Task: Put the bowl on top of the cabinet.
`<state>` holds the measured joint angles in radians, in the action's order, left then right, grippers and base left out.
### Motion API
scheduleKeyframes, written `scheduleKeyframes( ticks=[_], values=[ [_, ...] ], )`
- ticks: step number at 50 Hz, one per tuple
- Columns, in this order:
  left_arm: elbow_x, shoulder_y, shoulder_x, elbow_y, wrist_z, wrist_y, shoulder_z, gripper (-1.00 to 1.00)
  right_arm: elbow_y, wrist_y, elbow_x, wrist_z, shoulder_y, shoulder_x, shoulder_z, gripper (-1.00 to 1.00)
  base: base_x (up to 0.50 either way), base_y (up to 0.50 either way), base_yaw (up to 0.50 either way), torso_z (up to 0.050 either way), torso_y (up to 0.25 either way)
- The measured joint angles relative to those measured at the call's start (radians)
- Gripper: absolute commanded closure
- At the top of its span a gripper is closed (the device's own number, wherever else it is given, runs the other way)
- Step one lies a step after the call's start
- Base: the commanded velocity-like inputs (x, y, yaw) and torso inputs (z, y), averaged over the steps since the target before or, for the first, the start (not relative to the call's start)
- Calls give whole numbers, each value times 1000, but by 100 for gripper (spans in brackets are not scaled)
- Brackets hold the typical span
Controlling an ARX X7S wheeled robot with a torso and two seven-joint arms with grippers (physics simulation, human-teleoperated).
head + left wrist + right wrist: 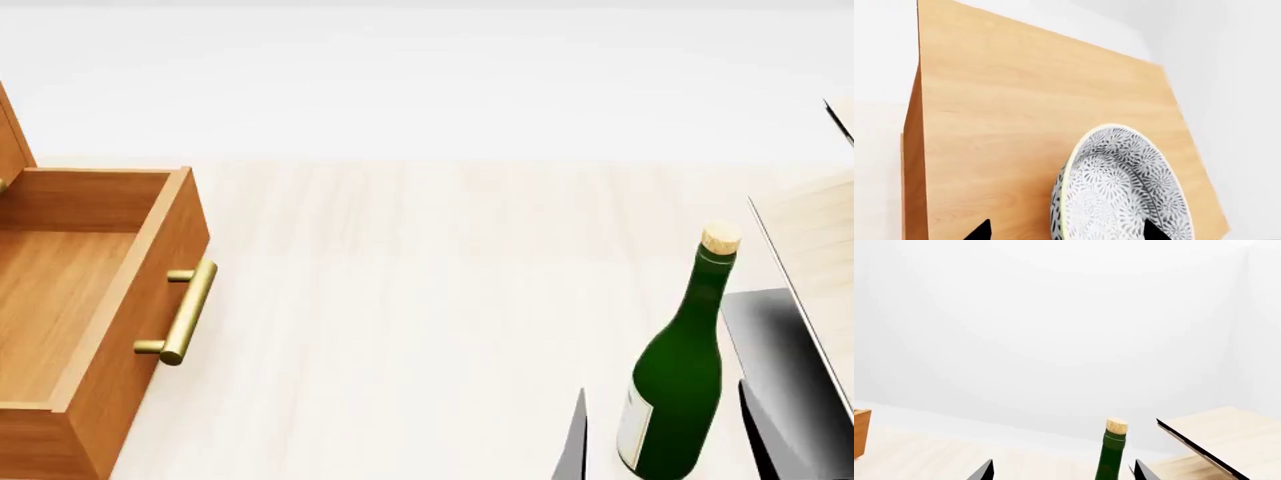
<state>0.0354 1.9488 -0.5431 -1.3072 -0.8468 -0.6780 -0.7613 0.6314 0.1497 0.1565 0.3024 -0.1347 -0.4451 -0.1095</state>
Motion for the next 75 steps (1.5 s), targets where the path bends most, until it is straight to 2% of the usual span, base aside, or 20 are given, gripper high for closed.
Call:
scheduleKeyframes(
  ticks=[4, 9, 26, 31, 35, 40, 45, 57, 66, 75],
  values=[
    [-6, 4, 12, 20, 5, -9, 4, -100, -1, -2, 0, 1, -1, -1, 0, -100, 0, 0, 0, 0, 0],
    [-2, -45, 64, 192, 12, -97, -6, -100, -3, -6, 2, 1, -3, -1, 0, -100, 0, 0, 0, 0, 0],
    [109, -336, 277, 1125, 124, -582, -12, -100, 7, -17, 5, 16, -9, -3, 16, -100, 0, 0, 0, 0, 0],
    [168, -465, 324, 1390, 192, -665, 7, -100, 22, -21, 6, 30, -10, -4, 36, -100, 0, 0, 0, 0, 0],
    [217, -594, 363, 1588, 256, -675, 20, -100, 38, -23, 5, 44, -10, -4, 55, -100, 0, 0, 0, 0, 0],
    [252, -795, 419, 1807, 340, -570, 46, -100, 53, -34, 0, 64, -14, -3, 81, -100, 0, 0, 0, 0, 0],
    [287, -1038, 466, 1944, 376, -337, 89, -100, 65, -54, -7, 83, -20, 1, 105, -100, 0, 0, 0, 0, 0],
    [253, -1585, 514, 1985, 398, 508, 296, -100, 76, -198, -40, 126, -67, 25, 165, -100, 0, 0, 0, 0, 0],
    [243, -1817, 516, 1970, 380, 942, 391, -100, 90, -340, -83, 159, -121, 48, 213, -100, 0, 0, 0, 0, 0],
    [240, -1928, 506, 1965, 354, 1168, 439, -100, 94, -446, -114, 179, -158, 61, 242, -100, 0, 0, 0, 0, 0]
  ],
)
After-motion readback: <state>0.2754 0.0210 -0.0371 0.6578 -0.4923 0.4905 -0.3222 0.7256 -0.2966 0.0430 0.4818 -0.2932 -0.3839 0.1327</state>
